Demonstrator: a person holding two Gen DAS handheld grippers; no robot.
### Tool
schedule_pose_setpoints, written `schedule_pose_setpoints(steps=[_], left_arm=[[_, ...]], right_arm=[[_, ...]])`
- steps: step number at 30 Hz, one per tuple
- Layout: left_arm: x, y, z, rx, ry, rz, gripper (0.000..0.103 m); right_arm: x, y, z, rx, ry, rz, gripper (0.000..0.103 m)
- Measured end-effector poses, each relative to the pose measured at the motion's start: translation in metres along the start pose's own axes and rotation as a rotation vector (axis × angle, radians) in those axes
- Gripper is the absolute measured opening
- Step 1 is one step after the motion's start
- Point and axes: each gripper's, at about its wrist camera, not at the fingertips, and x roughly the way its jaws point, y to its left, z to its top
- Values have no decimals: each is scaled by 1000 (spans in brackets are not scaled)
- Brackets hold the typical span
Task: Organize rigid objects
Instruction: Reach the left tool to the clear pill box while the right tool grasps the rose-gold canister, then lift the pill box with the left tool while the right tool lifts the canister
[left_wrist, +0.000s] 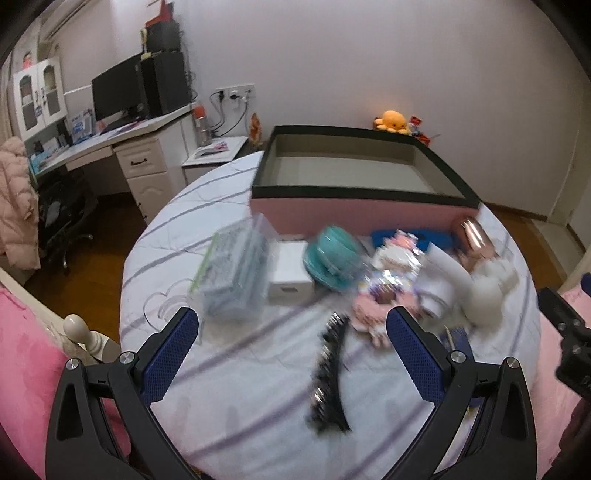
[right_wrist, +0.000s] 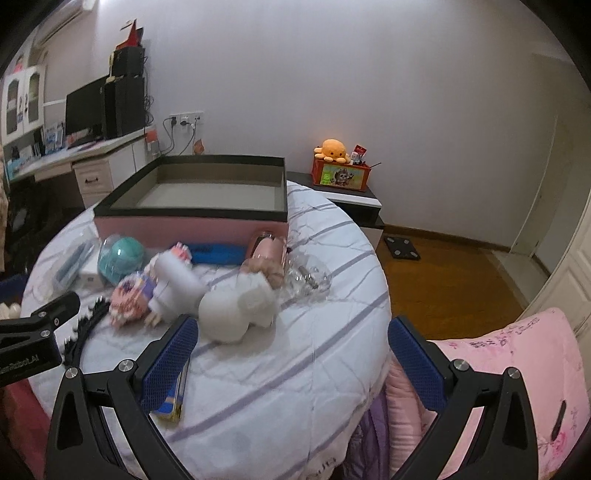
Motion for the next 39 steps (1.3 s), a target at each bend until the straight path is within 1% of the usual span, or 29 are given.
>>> schedule_pose_setpoints(steps=[4,7,13,15,18,21,22,23,24,25,28,29,31,32,34,36,37,38,39], left_arm=[[14,14,18,-23,6,54,103],[26,27,33,-42,21,88,103],[52,46,47,-73,69,143,103],[60,52,48,-80,88,147,103],[74,63,48,-109,116,140,103],[83,69,50,-120,139,130,103],[85,69,50,-114,143,129,103],[89,68,50,-106,148,130,103],[94,68,49,-99,162,129,103],[100,68,49,-98,178,123,103],[113,72,46,-111,220,112,103],[117,73,45,-115,233,104,103],[120,77,43,-132,233,76,103],[121,79,43,-135,233,57,103],[123,80,42,-129,222,41,103],[122,82,41,-130,215,26,99],[121,81,41,-124,208,20,90],[120,81,41,-109,211,38,77],[120,78,40,-84,210,70,72]], right_arm=[[16,-4,18,-4,-3,-25,103],[31,-5,32,-5,10,-30,103],[67,0,52,-39,72,0,103],[80,3,56,-54,97,18,103],[103,5,62,-47,147,75,100],[122,6,63,-25,206,129,95],[129,6,62,-23,226,136,90],[135,8,62,-24,244,137,81],[141,9,61,-22,267,141,76],[145,11,62,-27,272,131,73],[150,15,63,-52,270,98,72],[152,17,63,-57,276,94,67],[154,24,63,-79,279,98,58],[153,27,62,-84,279,106,51],[151,35,60,-109,284,115,50],[153,37,60,-110,284,117,49],[155,36,60,-101,293,125,49],[156,35,59,-95,303,137,48],[161,33,57,-83,323,159,48]])
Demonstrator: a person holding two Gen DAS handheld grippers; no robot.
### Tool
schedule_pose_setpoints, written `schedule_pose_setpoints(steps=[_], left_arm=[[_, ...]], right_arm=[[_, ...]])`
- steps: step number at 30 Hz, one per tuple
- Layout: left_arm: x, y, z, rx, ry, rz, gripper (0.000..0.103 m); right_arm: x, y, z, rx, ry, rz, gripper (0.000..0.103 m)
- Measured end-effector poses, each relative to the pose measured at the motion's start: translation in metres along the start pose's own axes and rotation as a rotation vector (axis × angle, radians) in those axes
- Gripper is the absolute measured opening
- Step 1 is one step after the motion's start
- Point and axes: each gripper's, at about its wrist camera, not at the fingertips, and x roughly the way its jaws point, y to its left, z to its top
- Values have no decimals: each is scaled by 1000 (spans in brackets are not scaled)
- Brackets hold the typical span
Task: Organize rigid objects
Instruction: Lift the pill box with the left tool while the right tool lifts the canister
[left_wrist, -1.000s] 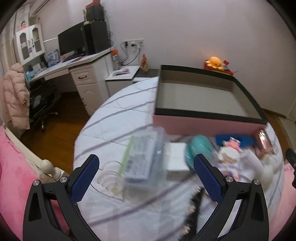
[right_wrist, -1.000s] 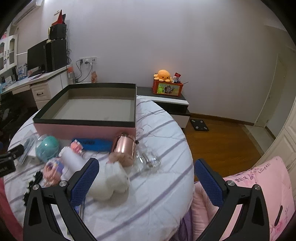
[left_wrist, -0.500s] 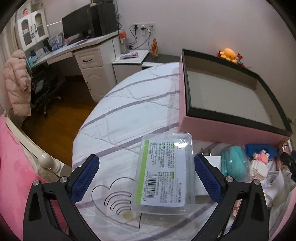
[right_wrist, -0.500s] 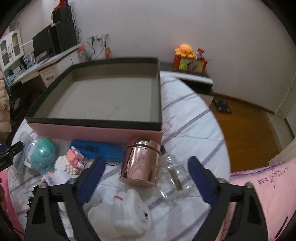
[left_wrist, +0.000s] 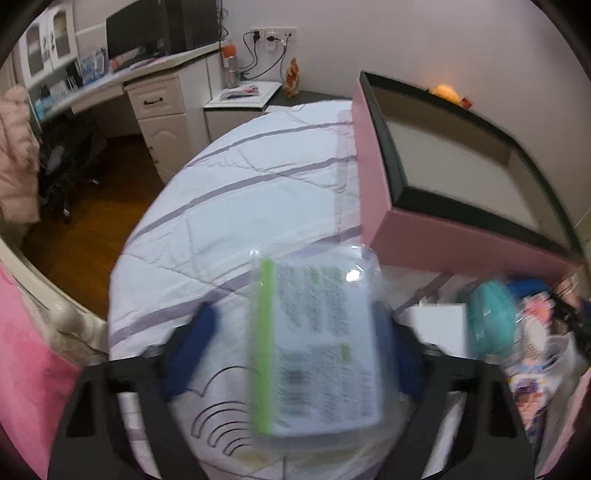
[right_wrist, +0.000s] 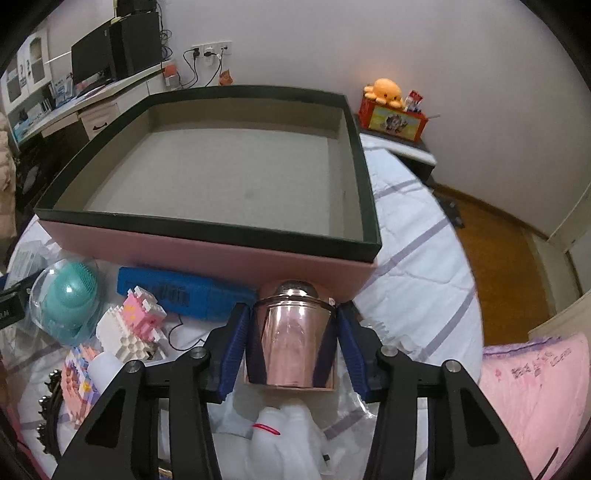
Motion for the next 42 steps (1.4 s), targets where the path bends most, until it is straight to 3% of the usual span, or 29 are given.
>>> schedule_pose_setpoints(steps=[1,11,21,31,42], left_arm=[[-2,-4,-1,25,-16,23,64],[-8,2,1,7,-6,2,63],[-25,5,1,-3,-51,7,63],[-77,-8,1,36,-170,-36,63],[-159,-53,-21,106,-333,-116,63]], right_arm=[[5,-4,0,7,21,29,48],[5,-17,-7,92,12,83,47],[-16,-7,-6,79,-35,70,47],[-77,-6,-17,86,-155,56,47],[-160,-11,-51,72,-355,10,48]])
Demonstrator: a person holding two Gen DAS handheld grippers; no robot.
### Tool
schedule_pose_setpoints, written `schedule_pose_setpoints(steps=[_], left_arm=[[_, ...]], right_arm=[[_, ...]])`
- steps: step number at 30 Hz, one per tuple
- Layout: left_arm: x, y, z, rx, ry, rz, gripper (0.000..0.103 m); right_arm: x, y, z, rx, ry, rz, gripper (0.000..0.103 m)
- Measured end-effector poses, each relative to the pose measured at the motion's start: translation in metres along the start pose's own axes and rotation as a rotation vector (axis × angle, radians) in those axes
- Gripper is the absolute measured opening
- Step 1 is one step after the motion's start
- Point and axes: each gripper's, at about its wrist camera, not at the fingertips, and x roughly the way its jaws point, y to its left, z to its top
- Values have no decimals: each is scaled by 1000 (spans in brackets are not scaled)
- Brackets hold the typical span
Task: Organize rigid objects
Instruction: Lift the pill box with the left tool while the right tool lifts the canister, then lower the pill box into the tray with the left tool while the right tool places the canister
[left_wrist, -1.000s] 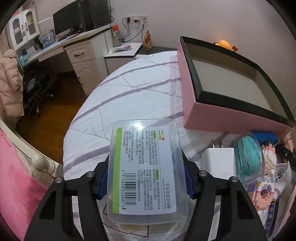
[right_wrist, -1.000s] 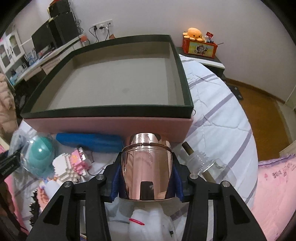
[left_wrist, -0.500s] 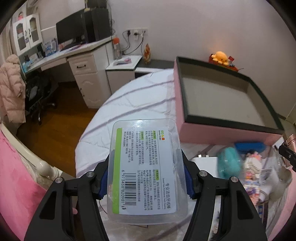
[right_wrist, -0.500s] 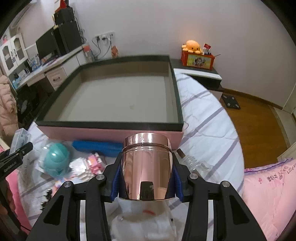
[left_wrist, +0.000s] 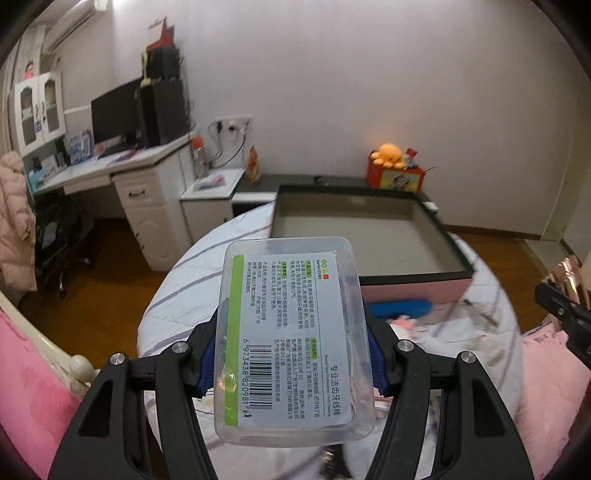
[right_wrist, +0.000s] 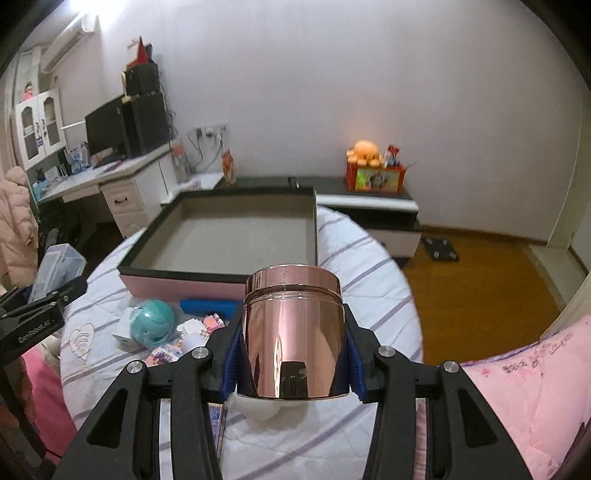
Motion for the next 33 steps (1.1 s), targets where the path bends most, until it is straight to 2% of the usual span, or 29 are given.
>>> schedule_pose_setpoints(steps=[4,7,15,25,33], left_arm=[[-27,-15,-4,19,-60,22,63],[-42,-20,-10,25,-78,9,63],[-60,-23,-16,37,-102,-4,63],[-45,-26,-5,41,-92,-9,63],[-3,-25,34,52,-75,-19,63]], right_arm=[[-25,-2,-1,-6,-54,21,48],[-40,1,-5,-17,-98,28,48],[-51,9,-16,-13,-110,65,48],[-41,7,-10,-12,-110,59,48],[-7,2,17,7,-99,54,48]])
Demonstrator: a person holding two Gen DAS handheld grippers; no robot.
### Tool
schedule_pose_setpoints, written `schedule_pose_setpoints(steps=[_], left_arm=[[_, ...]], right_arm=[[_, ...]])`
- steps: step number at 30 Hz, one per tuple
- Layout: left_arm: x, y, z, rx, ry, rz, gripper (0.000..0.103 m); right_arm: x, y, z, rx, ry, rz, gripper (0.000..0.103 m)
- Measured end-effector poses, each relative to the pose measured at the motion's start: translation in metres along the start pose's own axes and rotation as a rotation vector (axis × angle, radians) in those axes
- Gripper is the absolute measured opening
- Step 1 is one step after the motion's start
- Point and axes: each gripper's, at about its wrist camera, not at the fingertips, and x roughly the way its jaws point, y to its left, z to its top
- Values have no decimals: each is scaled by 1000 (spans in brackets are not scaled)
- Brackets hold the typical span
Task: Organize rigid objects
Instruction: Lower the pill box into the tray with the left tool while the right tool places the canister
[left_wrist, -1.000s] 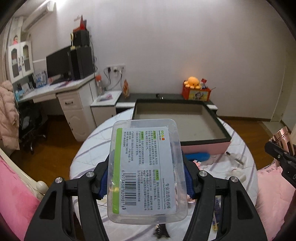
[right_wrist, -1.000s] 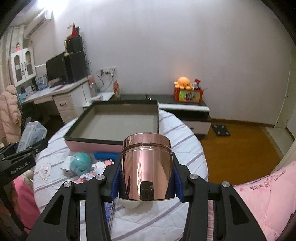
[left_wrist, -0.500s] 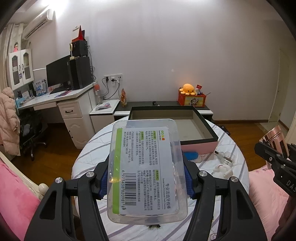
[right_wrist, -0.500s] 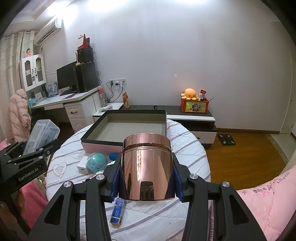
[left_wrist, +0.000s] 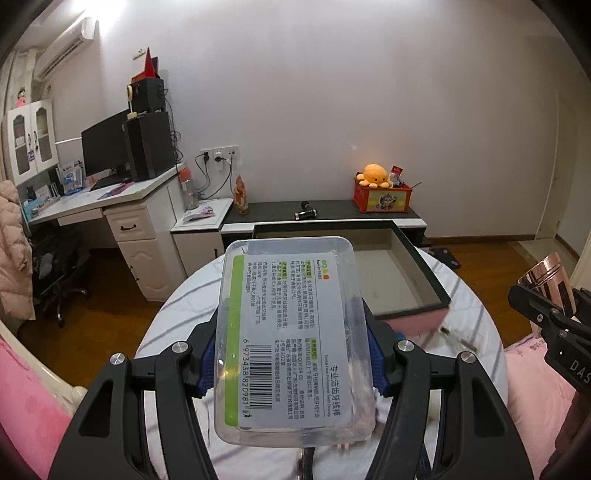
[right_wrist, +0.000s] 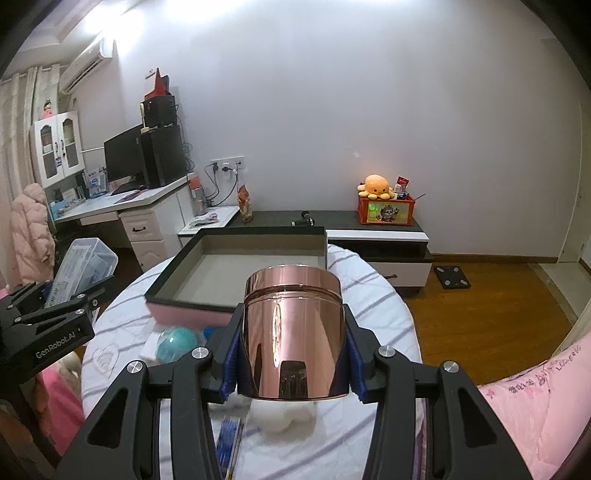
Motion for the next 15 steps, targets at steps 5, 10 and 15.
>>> schedule_pose_setpoints(steps=[5,10,15], left_arm=[[46,1,21,4,48,-12,63],[105,-1,35,0,133,0,63],[151,-5,38,23,213,-6,63]], right_arm=[[41,-4,22,-5,30,-7,48],[93,-5,38,-15,88,0,48],[147,-2,37,-40,185,28,48]])
